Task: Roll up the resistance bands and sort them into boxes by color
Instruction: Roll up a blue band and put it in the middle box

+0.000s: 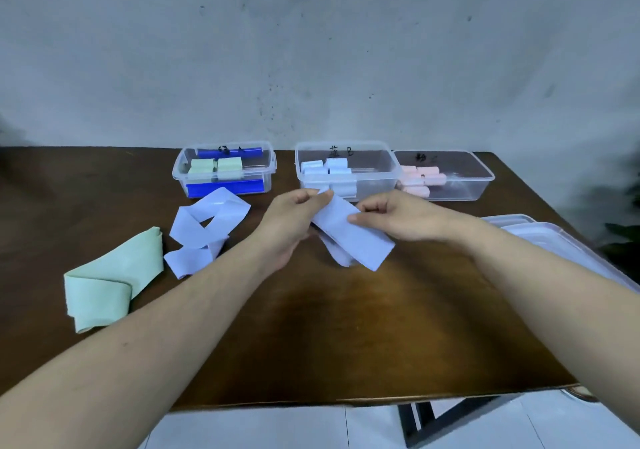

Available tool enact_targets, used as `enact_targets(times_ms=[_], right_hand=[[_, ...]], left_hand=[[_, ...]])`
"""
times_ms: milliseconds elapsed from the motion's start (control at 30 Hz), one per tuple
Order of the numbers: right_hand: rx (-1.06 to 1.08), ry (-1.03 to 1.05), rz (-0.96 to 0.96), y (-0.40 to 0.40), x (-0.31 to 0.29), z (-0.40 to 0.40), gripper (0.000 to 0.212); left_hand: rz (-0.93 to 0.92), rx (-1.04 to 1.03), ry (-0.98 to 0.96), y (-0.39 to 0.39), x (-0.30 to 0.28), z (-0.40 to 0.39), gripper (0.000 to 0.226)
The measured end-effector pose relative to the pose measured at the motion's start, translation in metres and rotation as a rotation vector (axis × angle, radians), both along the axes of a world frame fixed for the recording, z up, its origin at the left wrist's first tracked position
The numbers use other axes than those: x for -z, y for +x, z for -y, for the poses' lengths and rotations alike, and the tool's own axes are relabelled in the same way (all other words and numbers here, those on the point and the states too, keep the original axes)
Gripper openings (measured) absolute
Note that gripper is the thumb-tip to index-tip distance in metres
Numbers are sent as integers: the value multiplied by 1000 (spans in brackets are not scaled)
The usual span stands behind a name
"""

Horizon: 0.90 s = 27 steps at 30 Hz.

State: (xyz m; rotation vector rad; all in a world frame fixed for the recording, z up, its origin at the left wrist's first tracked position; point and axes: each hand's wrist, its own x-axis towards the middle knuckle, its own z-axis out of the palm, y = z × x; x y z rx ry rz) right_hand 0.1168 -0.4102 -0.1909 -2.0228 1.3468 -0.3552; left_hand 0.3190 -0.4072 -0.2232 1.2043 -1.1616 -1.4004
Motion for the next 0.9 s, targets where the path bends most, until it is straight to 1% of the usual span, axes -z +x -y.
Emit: enact_targets(times_ms=[167,233,300,400,467,500,633,733,800,900], right_hand=[[137,-57,23,-29,8,-7,33],[158,-68,13,-39,10,-11,37],[196,-51,15,-50,10,-16,35],[254,119,135,-64,11,-25,33],[285,257,235,-72,19,-29,31],[306,319,248,-75,24,-32,28],[369,573,192,-77,41,-45,15],[326,714,186,-78,53,-59,17],[282,774,189,-76,60,-67,16],[282,796,200,-70,63,-78,17]], left_hand=[[82,-8,-98,-25,-1,6,16],[107,-5,-172,-35,0,10,13],[136,25,-227,-47,-1,14,11],[134,78,-231,-70,1,14,15],[107,94,-188,-82,7,14,22],[95,101,-164,-87,11,13,26],[135,106,-170,-92,34,5,33],[78,69,-161,-87,45,2,33],[57,49,-95,-82,49,3,35],[125,51,-59,-76,53,0,30]])
